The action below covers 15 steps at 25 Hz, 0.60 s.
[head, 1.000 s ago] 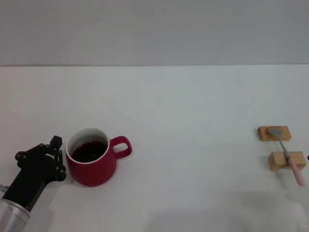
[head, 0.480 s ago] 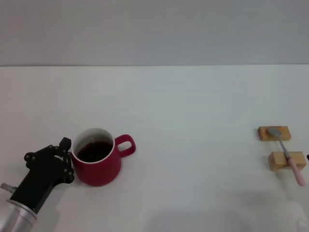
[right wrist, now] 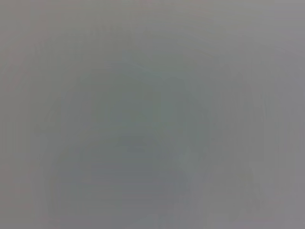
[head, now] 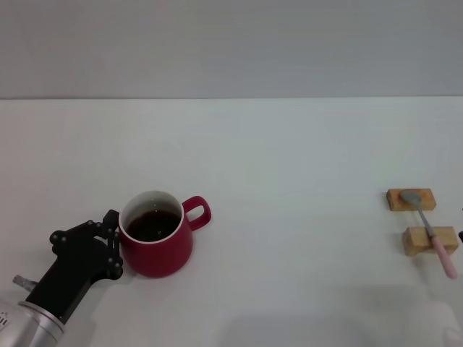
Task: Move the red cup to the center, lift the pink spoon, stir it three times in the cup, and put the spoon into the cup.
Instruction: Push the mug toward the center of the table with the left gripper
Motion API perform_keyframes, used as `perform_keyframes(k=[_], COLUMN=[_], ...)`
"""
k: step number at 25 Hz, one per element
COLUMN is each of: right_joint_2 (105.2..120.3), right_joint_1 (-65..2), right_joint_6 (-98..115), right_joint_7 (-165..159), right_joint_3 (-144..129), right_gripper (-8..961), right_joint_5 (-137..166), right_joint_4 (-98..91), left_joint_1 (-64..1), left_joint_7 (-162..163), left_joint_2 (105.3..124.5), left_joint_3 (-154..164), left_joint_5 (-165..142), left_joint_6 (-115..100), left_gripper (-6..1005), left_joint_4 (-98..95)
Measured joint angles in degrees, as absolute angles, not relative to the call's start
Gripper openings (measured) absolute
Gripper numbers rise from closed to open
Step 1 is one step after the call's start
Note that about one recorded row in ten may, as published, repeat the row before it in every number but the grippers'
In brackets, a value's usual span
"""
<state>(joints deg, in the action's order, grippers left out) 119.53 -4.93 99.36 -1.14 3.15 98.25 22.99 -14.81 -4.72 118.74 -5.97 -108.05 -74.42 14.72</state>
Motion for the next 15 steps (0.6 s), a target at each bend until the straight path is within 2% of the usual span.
perform_keyframes(k=[15], right_joint_2=[119.53], right_joint_1=[-4.97], right_joint_6=[99.50], right_joint_7=[-1.14], right_joint_3=[3.07], right_gripper=[752], right_joint_5=[98.57], right_joint_4=[23.03], left_joint_1=[-17.19], left_joint_7=[-4.75], left_joint_2=[118.72], left_joint_3=[-6.44], left_joint_5=[-109.27], left_joint_6=[-71.66], left_gripper=[-2], left_joint_4=[13.62])
